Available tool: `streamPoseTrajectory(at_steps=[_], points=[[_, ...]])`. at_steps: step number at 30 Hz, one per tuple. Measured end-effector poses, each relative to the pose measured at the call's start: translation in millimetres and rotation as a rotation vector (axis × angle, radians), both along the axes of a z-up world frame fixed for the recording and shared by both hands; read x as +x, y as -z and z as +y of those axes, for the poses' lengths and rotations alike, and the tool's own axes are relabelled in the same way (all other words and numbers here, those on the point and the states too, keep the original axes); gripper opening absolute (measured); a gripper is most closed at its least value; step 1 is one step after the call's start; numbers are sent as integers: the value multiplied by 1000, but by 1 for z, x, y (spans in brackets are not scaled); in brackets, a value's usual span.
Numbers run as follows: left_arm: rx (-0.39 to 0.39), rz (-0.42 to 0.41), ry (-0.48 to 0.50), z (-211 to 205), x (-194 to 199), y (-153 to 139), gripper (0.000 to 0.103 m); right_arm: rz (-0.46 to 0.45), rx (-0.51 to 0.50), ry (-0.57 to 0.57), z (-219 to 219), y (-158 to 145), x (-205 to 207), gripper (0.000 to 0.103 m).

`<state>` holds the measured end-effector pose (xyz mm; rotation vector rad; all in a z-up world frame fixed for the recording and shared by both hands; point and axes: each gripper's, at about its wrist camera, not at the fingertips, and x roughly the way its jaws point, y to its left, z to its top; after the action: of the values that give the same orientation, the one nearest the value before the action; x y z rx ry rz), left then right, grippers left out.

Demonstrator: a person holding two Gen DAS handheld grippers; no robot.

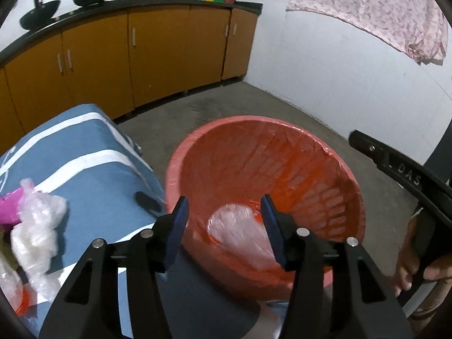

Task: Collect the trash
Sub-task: 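Grasp a red bag with the left tool while the right tool grasps a clear bag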

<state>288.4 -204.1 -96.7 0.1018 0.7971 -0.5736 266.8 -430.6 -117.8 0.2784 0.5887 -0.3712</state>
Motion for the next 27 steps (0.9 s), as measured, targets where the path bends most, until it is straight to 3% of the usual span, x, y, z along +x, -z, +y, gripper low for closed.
streamPoseTrajectory(at_steps=[11, 18, 22, 27], points=[[24, -158, -189, 96, -49, -39, 68, -26, -36, -92, 45, -20, -17, 51], [77, -268, -420, 177, -93, -53, 72, -39, -37, -234, 117, -25, -18, 53], [69, -286, -575, 230, -104, -56, 80, -30, -44, -338, 170, -22, -12, 53], [79, -267, -710, 285, -101, -50, 81, -3, 1, -432, 227, -13, 7, 53]])
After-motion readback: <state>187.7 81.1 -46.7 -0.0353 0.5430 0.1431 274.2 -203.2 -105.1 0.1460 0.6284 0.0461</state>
